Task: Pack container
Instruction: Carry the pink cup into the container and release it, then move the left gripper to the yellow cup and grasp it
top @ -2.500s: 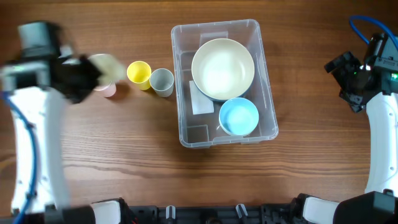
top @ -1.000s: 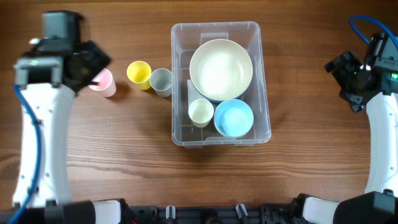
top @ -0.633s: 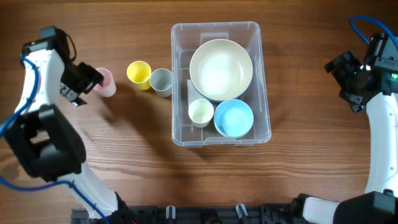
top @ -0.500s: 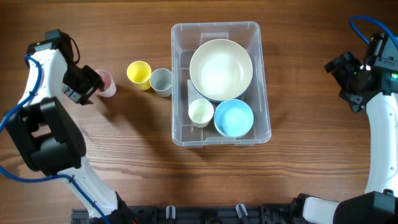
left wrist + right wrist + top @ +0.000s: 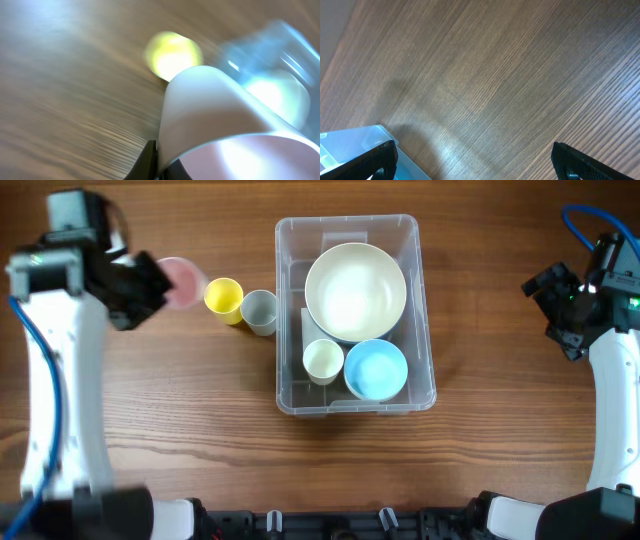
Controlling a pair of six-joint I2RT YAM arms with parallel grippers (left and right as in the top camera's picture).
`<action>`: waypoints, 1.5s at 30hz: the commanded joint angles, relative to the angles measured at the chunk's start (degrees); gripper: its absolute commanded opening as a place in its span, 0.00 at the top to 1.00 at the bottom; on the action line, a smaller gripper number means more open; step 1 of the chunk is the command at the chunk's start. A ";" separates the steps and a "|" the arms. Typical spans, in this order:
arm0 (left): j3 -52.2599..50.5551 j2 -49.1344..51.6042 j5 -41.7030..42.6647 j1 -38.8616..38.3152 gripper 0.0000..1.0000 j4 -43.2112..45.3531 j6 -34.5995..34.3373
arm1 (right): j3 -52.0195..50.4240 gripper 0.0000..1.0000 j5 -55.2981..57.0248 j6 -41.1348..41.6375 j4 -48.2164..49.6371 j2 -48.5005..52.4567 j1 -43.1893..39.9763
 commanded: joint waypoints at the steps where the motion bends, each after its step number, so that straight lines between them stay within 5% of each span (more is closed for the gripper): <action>1: -0.02 -2.10 -1.79 -15.96 0.96 0.20 0.61 | 0.63 0.00 -0.04 0.79 0.20 0.52 -0.13; 8: -0.17 6.67 -10.14 -36.06 0.96 0.15 -2.84 | 0.63 0.00 -0.04 0.79 0.17 0.52 -0.13; 19: -1.03 16.37 -11.65 -37.38 0.92 0.46 -5.20 | 0.63 0.00 -0.04 0.79 0.20 0.52 -0.13; 22: -0.07 14.56 -11.63 -35.19 0.59 -0.50 -5.18 | 0.63 0.01 -0.04 0.79 0.20 0.52 -0.13; 27: 1.79 7.58 -12.70 -25.35 0.33 -2.01 -4.17 | 0.63 0.00 -0.04 0.79 0.20 0.52 -0.13; 35: 0.79 11.04 -12.22 -3.96 0.30 3.85 -1.25 | 0.63 0.00 -0.04 0.81 0.20 0.52 -0.13; 38: -0.04 16.61 -4.07 -2.51 0.34 6.58 4.46 | 0.63 0.00 -0.04 0.79 0.20 0.52 -0.13; 45: -0.07 29.27 -4.70 -2.47 0.37 7.80 5.64 | 0.63 0.01 -0.04 0.79 0.20 0.52 -0.13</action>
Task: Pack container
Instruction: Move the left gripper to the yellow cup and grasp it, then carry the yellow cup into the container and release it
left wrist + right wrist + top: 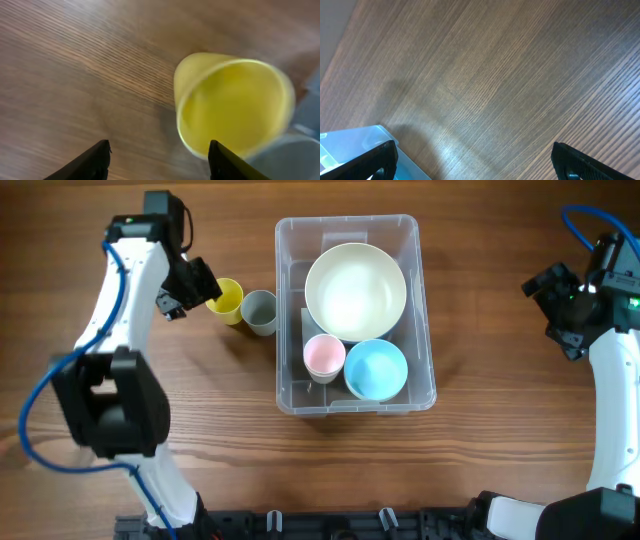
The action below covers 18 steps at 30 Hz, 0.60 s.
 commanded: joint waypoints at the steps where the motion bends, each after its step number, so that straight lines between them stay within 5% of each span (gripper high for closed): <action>1: -0.46 4.15 1.46 0.02 0.39 0.66 2.01 | 0.63 0.00 -0.04 0.79 0.20 0.52 -0.13; 3: -0.46 5.03 1.33 0.00 0.48 1.11 1.99 | 0.63 0.00 -0.04 0.79 0.20 0.52 -0.13; 7: -0.35 4.59 1.31 0.48 0.94 1.38 1.92 | 0.63 0.00 -0.04 0.79 0.20 0.52 -0.13; 18: -0.35 -16.48 0.57 1.75 0.96 -0.52 -1.88 | 0.63 0.00 -0.04 0.79 0.22 0.61 -0.13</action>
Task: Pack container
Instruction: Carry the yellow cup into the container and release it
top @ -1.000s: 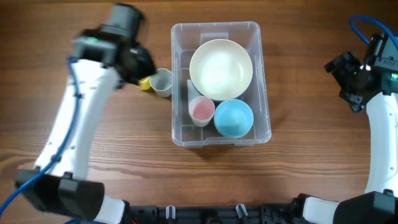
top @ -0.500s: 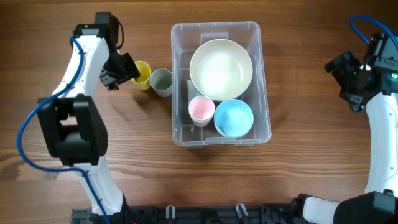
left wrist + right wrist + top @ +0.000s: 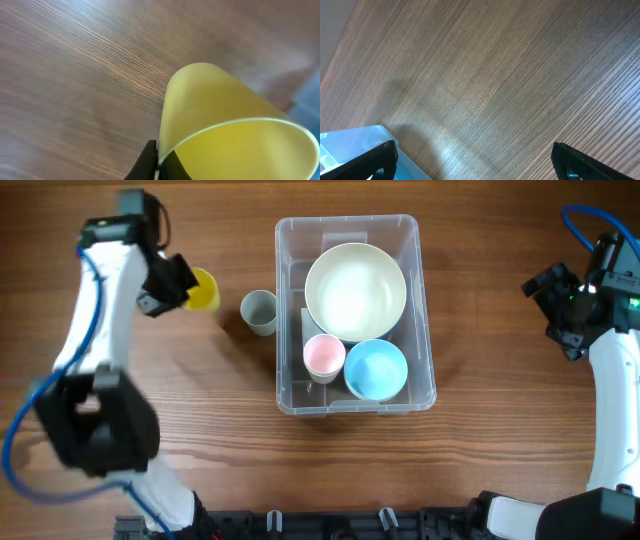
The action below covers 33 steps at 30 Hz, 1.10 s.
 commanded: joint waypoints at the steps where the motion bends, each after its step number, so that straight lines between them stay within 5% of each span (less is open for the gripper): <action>1: 0.15 -12.81 0.72 -3.63 0.96 -0.81 -1.14 | 0.63 0.00 -0.04 0.79 0.22 0.66 -0.13; 11: -4.50 -14.27 -2.19 -34.53 0.96 -3.19 -2.93 | 0.63 0.01 -0.04 0.79 0.20 0.66 -0.13; 18: -11.17 -13.35 -3.87 -39.54 0.91 0.13 -6.82 | 0.63 0.01 -0.04 0.81 0.20 0.66 -0.13; 20: -13.84 -13.35 -3.82 -39.58 0.85 1.90 -7.06 | 0.63 0.00 -0.04 0.79 0.20 0.66 -0.13; 28: -9.07 -16.50 -5.09 -33.88 0.28 2.43 -7.67 | 0.63 0.00 -0.04 0.81 0.20 0.66 -0.13; 33: -8.11 -17.90 -7.72 -21.16 0.20 4.31 -7.69 | 0.63 0.00 -0.04 0.79 0.20 0.66 -0.13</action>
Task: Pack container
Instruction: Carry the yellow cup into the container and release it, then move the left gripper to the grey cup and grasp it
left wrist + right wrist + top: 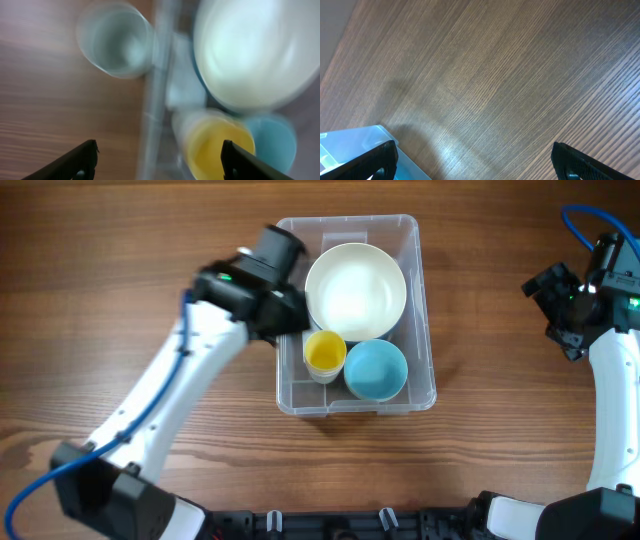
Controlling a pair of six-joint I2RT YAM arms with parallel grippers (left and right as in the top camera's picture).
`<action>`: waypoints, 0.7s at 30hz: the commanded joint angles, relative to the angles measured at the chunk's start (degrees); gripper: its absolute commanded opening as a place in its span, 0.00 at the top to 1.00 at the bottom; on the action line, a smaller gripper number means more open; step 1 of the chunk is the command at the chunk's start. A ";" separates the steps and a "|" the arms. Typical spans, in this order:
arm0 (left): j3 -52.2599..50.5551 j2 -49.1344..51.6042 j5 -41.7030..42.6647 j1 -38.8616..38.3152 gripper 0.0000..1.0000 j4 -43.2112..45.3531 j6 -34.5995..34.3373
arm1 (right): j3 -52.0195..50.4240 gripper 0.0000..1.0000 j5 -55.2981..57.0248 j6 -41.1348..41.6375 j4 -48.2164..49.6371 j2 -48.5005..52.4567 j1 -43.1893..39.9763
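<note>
A clear plastic container stands mid-table. It holds a large cream bowl, a blue bowl and a yellow cup topping a stack of cups. My left gripper hangs open and empty over the container's left wall. In its view the yellow cup lies to the right. A grey cup stands on the table just outside the wall, hidden under my left arm in the overhead view. My right gripper is open over bare wood at the far right.
The wooden table stretches on both sides of the container. My right arm stays at the right edge, well away from the container. A corner of the container shows at the lower left of the right wrist view.
My left gripper was shut on the yellow cup at the far left. Now the cup sits in the container on the cup stack, and the gripper is open over the container's left wall.
My left gripper held a pink cup left of the yellow and grey cups. Then the pink cup sat in the container on a cream cup, and the gripper stood open by the yellow cup. It then gripped that cup, which now tops the stack. The right arm stayed still.
</note>
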 commanded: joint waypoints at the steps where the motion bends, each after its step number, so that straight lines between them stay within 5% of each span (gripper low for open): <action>1: 1.14 -0.94 -2.12 10.58 0.20 1.16 -0.20 | 0.63 0.00 -0.04 0.79 0.20 0.66 -0.13; 6: 1.05 7.48 8.52 16.90 0.25 3.21 5.46 | 0.63 0.01 -0.04 0.79 0.20 0.66 -0.13; 10: 1.05 16.46 9.14 16.98 0.31 5.44 5.46 | 0.63 0.00 -0.04 0.79 0.20 0.66 -0.13; 14: 1.05 22.08 10.99 16.98 0.54 5.81 5.46 | 0.63 0.01 -0.04 0.79 0.20 0.66 -0.13; 16: 1.05 22.91 10.97 16.98 0.80 5.46 5.46 | 0.63 0.01 -0.04 0.79 0.20 0.66 -0.13; 18: 1.07 22.23 10.91 16.98 0.95 5.31 5.46 | 0.63 0.00 -0.04 0.81 0.20 0.66 -0.13; 21: 1.49 19.30 9.90 17.81 0.96 4.22 5.44 | 0.63 0.00 -0.04 0.79 0.20 0.66 -0.13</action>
